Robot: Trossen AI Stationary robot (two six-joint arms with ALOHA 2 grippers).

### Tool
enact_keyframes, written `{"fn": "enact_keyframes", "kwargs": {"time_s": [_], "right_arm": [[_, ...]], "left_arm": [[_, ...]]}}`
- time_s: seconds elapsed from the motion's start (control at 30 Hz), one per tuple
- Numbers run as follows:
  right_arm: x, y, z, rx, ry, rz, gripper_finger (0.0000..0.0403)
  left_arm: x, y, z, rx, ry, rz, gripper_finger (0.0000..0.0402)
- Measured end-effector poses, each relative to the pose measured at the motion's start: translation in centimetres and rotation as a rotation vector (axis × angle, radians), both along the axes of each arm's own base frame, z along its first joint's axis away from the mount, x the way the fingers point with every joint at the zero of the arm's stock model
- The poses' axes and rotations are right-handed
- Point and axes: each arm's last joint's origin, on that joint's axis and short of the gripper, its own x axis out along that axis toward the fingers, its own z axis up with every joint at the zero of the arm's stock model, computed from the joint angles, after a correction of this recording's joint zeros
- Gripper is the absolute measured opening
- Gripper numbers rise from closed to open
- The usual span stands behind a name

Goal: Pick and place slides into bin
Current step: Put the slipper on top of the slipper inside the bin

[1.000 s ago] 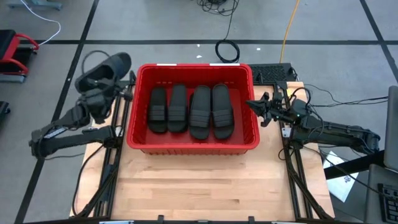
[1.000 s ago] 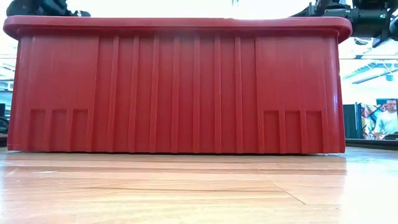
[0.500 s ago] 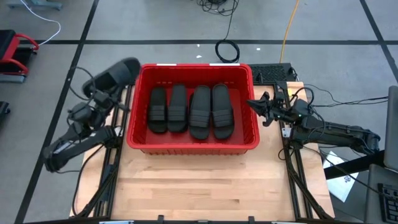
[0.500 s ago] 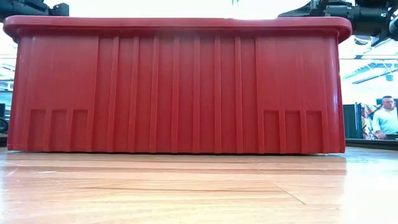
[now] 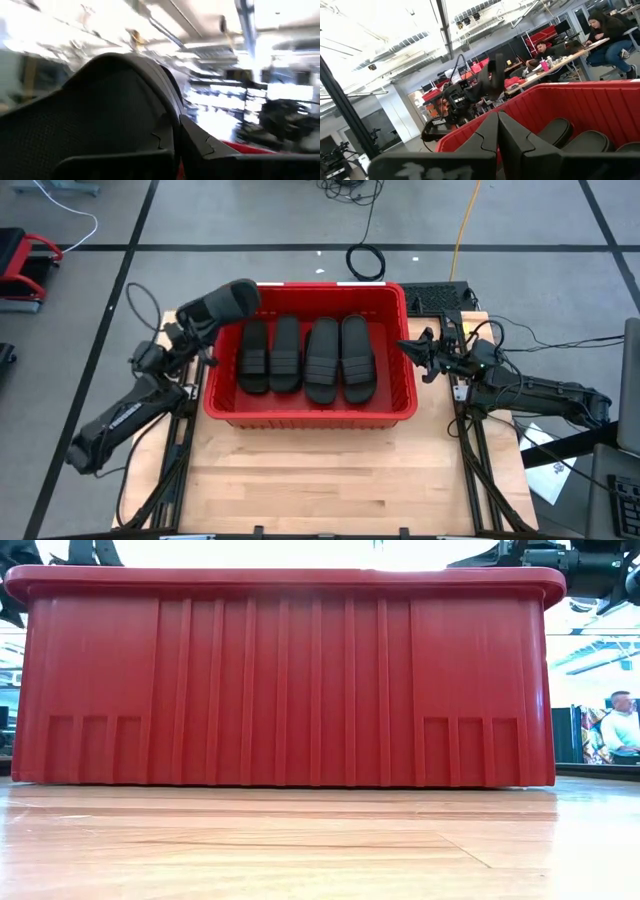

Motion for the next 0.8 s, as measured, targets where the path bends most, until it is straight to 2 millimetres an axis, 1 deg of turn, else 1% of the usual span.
{"fn": "enact_keyframes", "kwargs": {"time_s": [0.1,0.2,0.4,0.5,0.6,0.8], "right_arm": [[0.0,0.0,0.0,0.0,0.001,0.0,0.0],[0.0,0.0,0.0,-0.001,0.0,-0.002,0.0],[0.0,-0.1,0.0,0.0,0.0,-0.008,0.0],[0.0,-0.1,0.0,0.0,0.0,-0.007,0.0],[0.0,-0.1,0.0,0.0,0.001,-0.007,0.0],[0.0,-0.1,0.0,-0.001,0.001,-0.007,0.0]], "left_arm": [[0.7,0.6,-0.7,-0.08,0.035,-0.119,0.0],[1.2,0.7,-0.7,-0.088,0.034,-0.18,0.0],[1.9,-0.1,-0.5,-0.091,0.029,-0.311,0.0],[2.6,-1.1,-0.5,-0.133,0.011,-0.413,0.0],[3.5,-2.5,-0.5,-0.156,-0.01,-0.472,0.0],[4.7,-5.8,-0.7,-0.15,0.002,-0.466,0.0]]}}
